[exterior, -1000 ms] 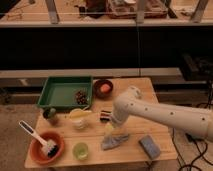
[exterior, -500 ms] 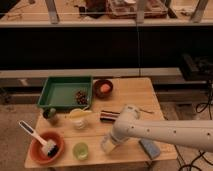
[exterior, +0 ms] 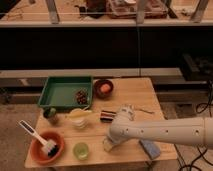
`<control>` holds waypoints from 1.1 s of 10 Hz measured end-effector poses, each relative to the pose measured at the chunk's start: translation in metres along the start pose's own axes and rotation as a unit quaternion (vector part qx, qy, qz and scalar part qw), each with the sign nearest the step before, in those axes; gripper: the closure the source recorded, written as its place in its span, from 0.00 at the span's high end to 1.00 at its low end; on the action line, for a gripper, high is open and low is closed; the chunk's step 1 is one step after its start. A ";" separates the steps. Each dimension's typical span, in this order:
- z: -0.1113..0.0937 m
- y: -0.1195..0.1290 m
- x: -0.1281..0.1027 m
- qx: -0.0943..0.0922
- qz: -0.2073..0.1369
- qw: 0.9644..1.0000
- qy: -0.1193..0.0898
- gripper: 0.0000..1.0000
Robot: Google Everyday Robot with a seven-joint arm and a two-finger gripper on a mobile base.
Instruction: Wipe tray with towel
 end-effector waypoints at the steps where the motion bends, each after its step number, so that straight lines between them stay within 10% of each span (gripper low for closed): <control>1: -0.002 0.000 0.000 0.001 0.000 1.000 0.000 0.20; 3: -0.002 -0.002 -0.001 0.003 0.000 1.000 -0.003 0.02; 6: -0.017 -0.010 -0.002 -0.006 -0.006 1.000 0.006 0.00; 11: -0.116 -0.029 0.032 -0.019 -0.038 0.997 0.064 0.00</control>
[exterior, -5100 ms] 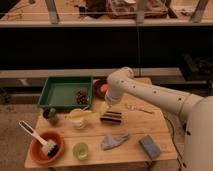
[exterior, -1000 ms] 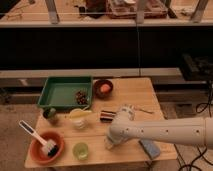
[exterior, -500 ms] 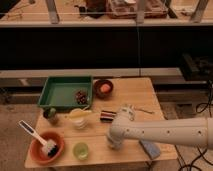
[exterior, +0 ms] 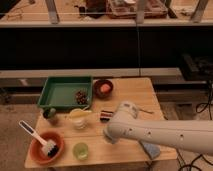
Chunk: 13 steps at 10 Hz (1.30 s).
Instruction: Wipe tray with towel
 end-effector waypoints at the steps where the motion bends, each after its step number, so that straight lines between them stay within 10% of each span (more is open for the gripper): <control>1: -0.031 0.006 0.023 0.000 -0.012 1.000 0.027 0.00; 6: -0.095 0.034 0.148 0.008 -0.061 0.992 0.109 0.00; 10: -0.067 0.050 0.276 0.007 -0.074 0.984 0.164 0.00; 13: -0.054 0.052 0.304 0.006 -0.075 0.982 0.171 0.00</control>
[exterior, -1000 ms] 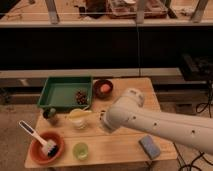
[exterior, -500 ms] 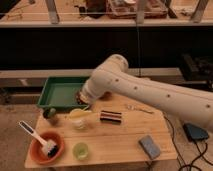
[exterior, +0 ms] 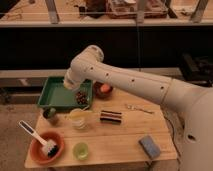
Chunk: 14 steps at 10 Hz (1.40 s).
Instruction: Wipe tray with towel
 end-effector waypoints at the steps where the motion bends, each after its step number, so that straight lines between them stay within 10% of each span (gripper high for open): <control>1: -0.001 0.002 -0.001 -0.002 0.000 1.000 0.000 0.00; 5: 0.005 0.005 0.002 0.001 -0.009 1.000 -0.007 0.00; 10: 0.088 0.045 0.049 0.019 -0.033 0.998 -0.041 0.00; 14: 0.135 0.050 0.040 0.036 -0.027 0.995 -0.084 0.00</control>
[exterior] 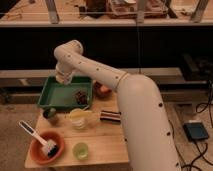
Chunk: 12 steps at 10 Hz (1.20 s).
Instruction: Wipe tray with towel
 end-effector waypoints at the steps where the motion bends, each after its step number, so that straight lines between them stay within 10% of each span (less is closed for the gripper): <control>1: 0.006 -0.001 -0.001 0.003 -0.001 1.000 -0.007 0.00; 4: 0.043 -0.022 0.000 0.013 -0.013 1.000 -0.019 0.00; 8: 0.075 -0.027 -0.007 -0.013 0.002 1.000 0.011 0.00; 12: 0.098 -0.035 -0.009 0.000 -0.013 0.999 0.033 0.00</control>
